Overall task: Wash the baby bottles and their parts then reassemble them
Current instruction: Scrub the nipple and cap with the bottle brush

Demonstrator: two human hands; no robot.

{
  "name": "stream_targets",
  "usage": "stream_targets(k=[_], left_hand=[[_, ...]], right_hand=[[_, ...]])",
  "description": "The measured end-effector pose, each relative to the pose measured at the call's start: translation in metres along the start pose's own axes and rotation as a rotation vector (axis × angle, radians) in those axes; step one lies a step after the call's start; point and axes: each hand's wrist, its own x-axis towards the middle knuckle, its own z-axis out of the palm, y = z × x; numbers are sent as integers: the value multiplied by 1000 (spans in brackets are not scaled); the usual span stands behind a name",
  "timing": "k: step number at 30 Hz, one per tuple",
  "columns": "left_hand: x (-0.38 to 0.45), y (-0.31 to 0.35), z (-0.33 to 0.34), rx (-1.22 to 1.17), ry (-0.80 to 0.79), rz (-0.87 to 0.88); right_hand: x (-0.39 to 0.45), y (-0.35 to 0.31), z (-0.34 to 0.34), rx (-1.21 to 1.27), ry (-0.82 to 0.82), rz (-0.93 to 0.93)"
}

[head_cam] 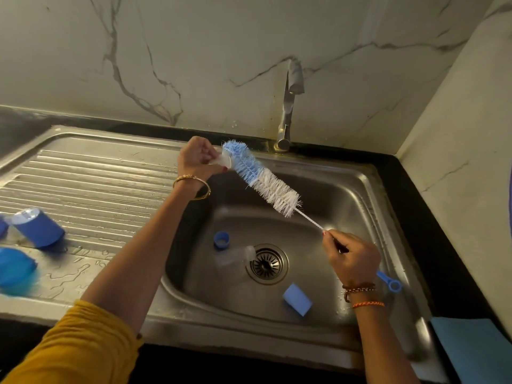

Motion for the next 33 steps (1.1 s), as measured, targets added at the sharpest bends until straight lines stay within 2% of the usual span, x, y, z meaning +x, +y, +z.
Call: stream_targets(k=[3,6,10,14,17,20,22,26,31,33], left_hand=[[1,1,-6,-90,-39,-94],[3,0,-13,-239,-47,-109],[10,0,-17,-184,-128,-111],[21,0,-15,-157,-199,-189],[23,0,-4,-146,-108,-205],[27,0,6,-276,87,-309],[30,-2,11,-348,157,-392],[28,0,17,-477,135,-493],[21,3,20,-518,52,-517],[17,0,18,-513,14,-498]], right_hand=[[-1,3,0,12,3,1],[-2,7,-2,19,-9,18],[-2,9,-3,-23,-30,-48],[-2,4,1,-75,-35,-109],[-5,-1,7,-98,-16,-104],[-5,-5,8,-109,0,-82],[-3,-8,6,-120,19,-88],[-2,-9,6,-133,6,-129],[-6,-13,9,-166,17,-133],[-7,-16,9,-172,-28,-148]])
